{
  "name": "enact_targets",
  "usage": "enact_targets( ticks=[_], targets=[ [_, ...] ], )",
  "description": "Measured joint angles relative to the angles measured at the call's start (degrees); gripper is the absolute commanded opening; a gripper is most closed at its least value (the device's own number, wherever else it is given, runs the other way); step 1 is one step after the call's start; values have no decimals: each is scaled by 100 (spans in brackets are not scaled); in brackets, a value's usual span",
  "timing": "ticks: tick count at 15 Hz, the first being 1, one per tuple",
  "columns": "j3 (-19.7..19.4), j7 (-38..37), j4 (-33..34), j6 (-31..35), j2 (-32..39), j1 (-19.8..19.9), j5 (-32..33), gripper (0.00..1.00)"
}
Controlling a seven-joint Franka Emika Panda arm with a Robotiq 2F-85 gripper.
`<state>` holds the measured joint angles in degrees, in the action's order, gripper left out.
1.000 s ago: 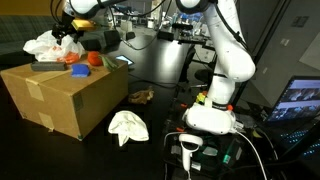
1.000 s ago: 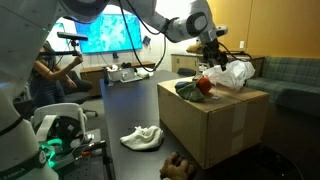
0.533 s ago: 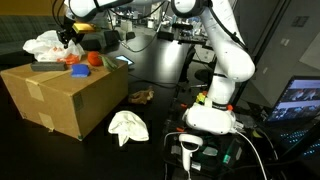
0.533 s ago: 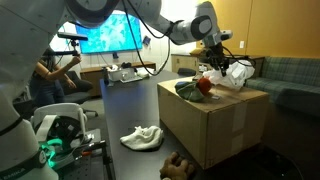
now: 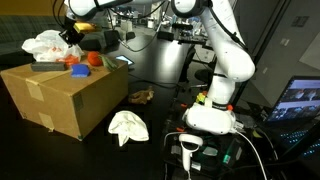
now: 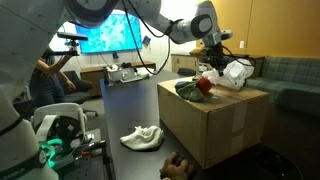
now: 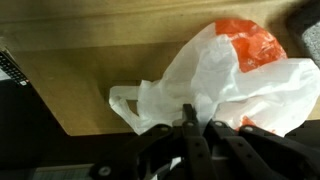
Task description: Take the objects on the box and put it on the table while putting the objects on the table on the box
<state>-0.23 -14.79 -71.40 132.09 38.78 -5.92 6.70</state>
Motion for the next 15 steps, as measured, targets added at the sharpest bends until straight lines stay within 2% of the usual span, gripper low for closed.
enact_targets(
  ticks=[6, 10, 15],
  targets=[
    [-210, -209, -244, -6, -492, -345, 346, 12],
    [-380, -914, -785, 118, -1154, -751, 883, 13],
    [-411, -1962, -1772, 300, -2186, -1169, 1772, 12]
  ],
)
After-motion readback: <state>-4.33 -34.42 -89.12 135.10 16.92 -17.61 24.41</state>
